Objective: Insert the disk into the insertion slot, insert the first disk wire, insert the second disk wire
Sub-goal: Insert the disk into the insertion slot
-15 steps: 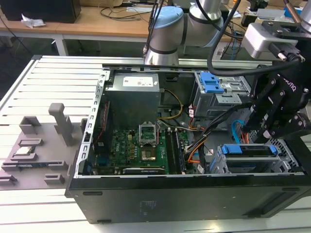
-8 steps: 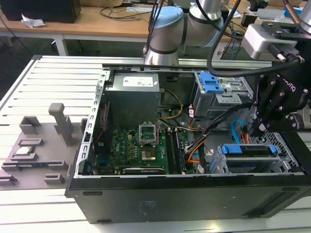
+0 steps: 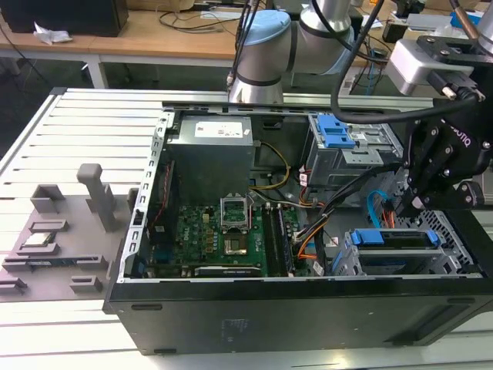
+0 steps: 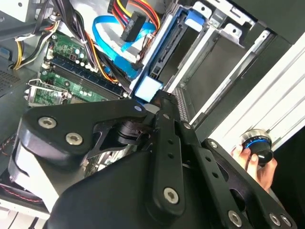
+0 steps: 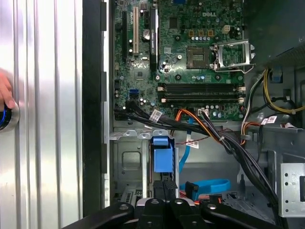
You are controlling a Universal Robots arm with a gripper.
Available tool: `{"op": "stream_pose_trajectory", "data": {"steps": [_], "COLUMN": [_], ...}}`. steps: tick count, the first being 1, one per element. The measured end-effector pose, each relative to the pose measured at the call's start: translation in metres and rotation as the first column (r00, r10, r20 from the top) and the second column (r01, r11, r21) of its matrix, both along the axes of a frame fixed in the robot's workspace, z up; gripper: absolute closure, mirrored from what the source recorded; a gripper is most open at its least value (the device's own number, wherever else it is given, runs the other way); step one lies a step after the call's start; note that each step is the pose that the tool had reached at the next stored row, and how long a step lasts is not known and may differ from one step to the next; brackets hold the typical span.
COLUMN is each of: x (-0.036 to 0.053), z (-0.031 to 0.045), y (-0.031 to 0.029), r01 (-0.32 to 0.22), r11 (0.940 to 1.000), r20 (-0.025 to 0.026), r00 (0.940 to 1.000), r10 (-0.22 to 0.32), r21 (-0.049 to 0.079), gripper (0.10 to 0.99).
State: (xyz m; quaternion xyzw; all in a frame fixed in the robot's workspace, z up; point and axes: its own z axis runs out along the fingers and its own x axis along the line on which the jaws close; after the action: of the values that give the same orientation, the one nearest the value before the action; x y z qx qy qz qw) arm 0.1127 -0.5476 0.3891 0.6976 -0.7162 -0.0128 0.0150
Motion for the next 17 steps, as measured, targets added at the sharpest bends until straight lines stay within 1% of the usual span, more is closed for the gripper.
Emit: {"op": "stream_pose_trajectory", "data": {"steps": [4,8,14,17], "x": [0.0081,0.0133,0.016,0.0169], "z": [-0.0003,-0.0007,-0.0015,-0.0033], "y": [0.0028,0.0061,0.0096,0.0126], "r01": [0.0,0.0,0.0,0.0], "r11": [1.0,1.0,1.0,1.0], "r20": [-0.0002,-0.0004,-0.0004,-0.0005], "r00": [1.0,1.0,1.0,1.0], "r10": [0.0,0.0,0.0,0.0], "r21": [0.0,0.0,0.0,0.0], "gripper": [0.98,0.98,0.98,0.98]}}
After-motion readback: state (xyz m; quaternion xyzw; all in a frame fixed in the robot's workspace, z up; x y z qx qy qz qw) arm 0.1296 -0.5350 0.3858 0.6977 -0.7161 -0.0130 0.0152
